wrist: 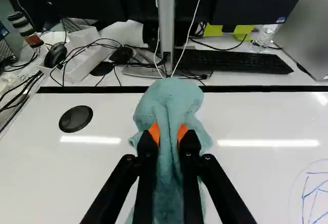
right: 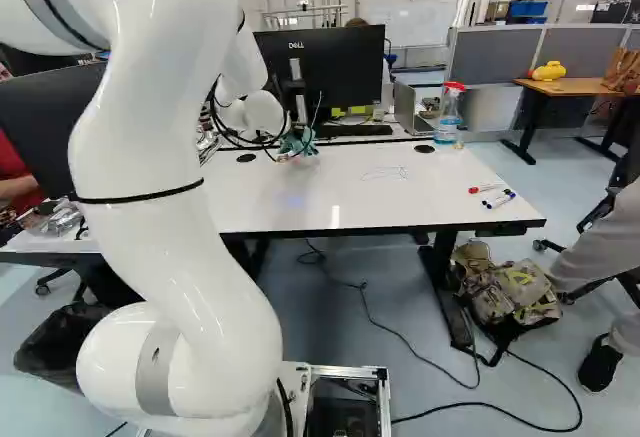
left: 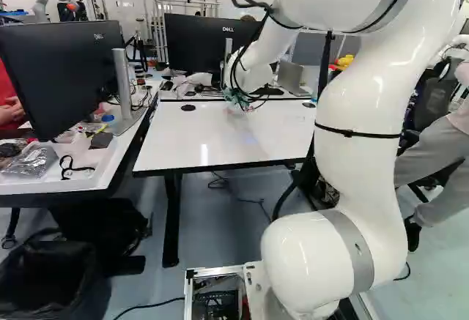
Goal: Clean the table with the green towel
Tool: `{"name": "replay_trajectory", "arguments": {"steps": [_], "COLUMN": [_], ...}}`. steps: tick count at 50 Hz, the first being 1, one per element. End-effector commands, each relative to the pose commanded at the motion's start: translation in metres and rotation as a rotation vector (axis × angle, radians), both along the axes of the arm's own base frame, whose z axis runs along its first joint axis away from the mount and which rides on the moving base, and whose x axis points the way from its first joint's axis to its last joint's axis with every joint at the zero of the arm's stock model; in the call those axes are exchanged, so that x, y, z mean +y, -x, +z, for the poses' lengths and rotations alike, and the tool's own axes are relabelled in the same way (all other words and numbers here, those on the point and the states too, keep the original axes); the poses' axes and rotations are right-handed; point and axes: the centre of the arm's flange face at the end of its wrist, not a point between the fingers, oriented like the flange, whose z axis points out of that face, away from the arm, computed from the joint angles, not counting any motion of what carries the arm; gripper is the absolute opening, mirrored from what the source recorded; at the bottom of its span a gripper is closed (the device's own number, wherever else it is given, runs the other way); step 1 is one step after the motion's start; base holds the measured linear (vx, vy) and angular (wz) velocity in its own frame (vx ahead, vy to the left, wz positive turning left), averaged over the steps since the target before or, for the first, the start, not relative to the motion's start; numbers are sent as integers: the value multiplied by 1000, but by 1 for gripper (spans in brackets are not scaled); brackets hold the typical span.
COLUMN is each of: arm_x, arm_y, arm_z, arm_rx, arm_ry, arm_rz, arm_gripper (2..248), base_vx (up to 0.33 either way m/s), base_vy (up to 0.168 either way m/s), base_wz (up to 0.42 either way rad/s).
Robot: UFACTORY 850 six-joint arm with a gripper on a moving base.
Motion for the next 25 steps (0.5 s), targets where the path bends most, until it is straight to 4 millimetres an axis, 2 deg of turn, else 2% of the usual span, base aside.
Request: {"name": "replay_trajectory", "arguments": {"steps": [25], "arm_x": [0], "arm_y": [-6], "arm_z": [-29], "arm_rx": [48], "arm_ry": [3], "arm_rz": [0], "arm_gripper": [55], "base_vx": [0], "base_vy": [0], "base_wz": [0]}}
